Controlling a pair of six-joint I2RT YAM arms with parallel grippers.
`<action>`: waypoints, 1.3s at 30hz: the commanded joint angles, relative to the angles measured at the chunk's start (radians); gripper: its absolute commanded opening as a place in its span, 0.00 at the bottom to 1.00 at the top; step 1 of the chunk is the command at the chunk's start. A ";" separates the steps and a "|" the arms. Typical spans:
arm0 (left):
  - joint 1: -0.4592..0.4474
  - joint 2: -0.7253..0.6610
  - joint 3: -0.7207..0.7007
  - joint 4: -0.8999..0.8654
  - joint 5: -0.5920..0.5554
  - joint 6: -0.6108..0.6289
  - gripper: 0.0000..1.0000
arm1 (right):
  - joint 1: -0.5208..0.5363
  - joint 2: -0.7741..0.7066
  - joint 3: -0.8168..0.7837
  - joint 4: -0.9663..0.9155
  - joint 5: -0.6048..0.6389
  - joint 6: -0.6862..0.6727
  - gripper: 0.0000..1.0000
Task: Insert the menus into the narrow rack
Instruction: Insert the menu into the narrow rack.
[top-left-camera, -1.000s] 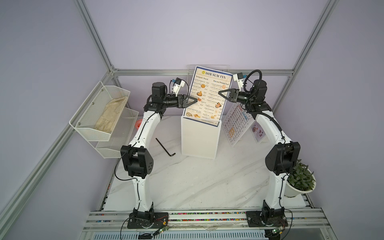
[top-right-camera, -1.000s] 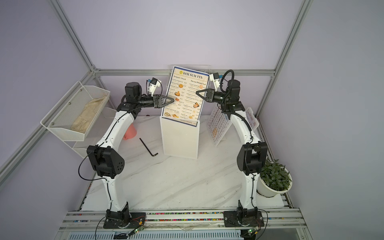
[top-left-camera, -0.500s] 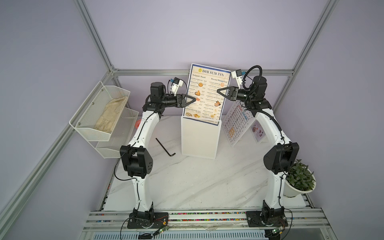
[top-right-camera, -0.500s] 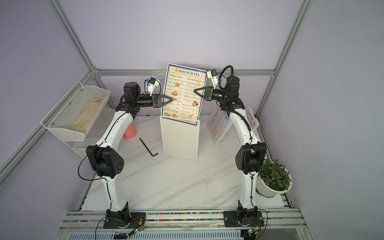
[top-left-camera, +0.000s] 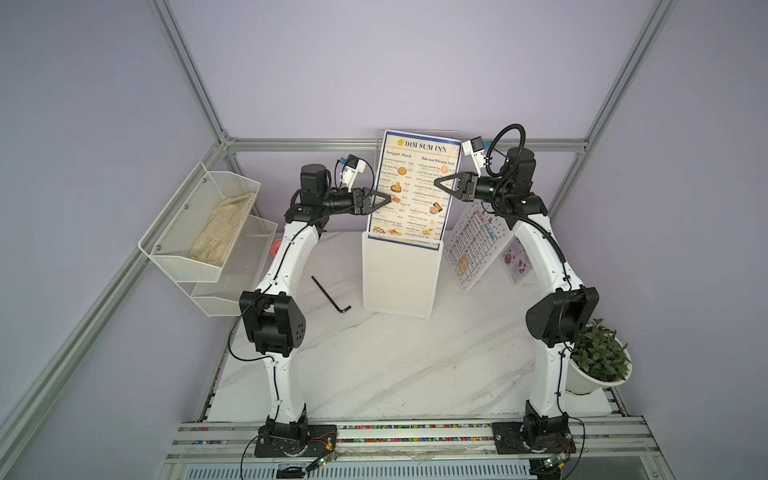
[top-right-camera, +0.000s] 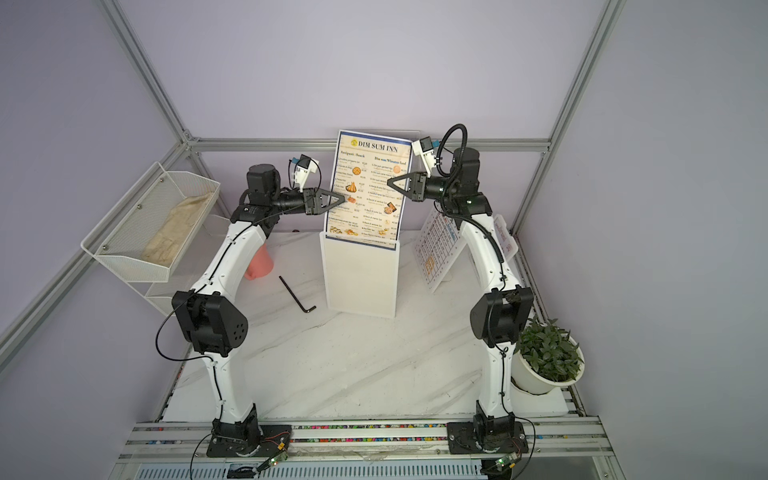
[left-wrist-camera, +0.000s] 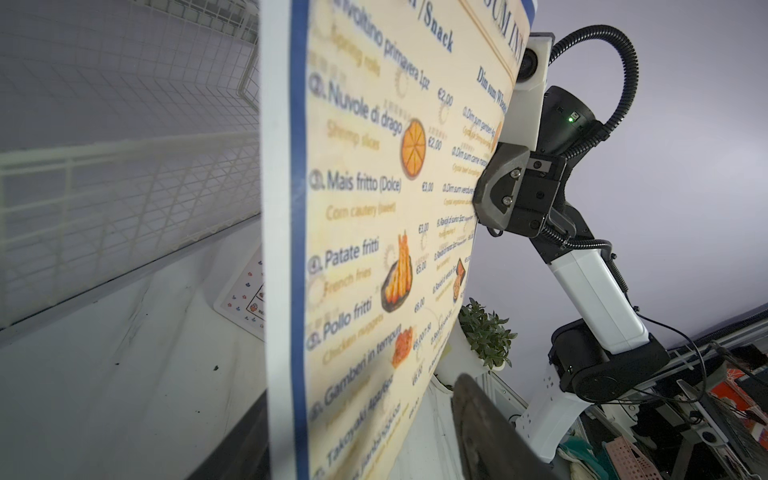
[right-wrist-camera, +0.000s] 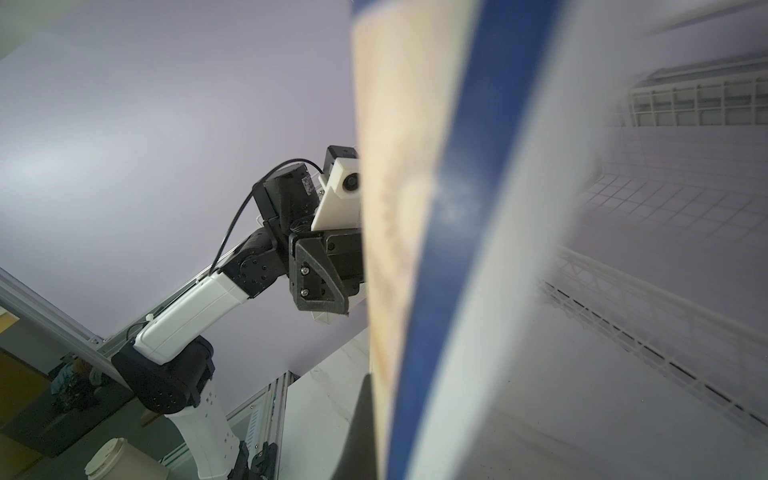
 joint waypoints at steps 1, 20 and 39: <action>0.005 -0.037 0.038 0.017 0.004 0.015 0.61 | 0.017 0.025 0.024 -0.012 -0.027 -0.020 0.01; 0.035 -0.081 -0.032 0.100 0.001 -0.021 0.57 | 0.051 0.006 -0.023 -0.053 -0.017 -0.088 0.02; 0.032 -0.071 -0.037 0.146 0.022 -0.064 0.58 | 0.030 -0.005 0.031 -0.044 -0.036 -0.052 0.04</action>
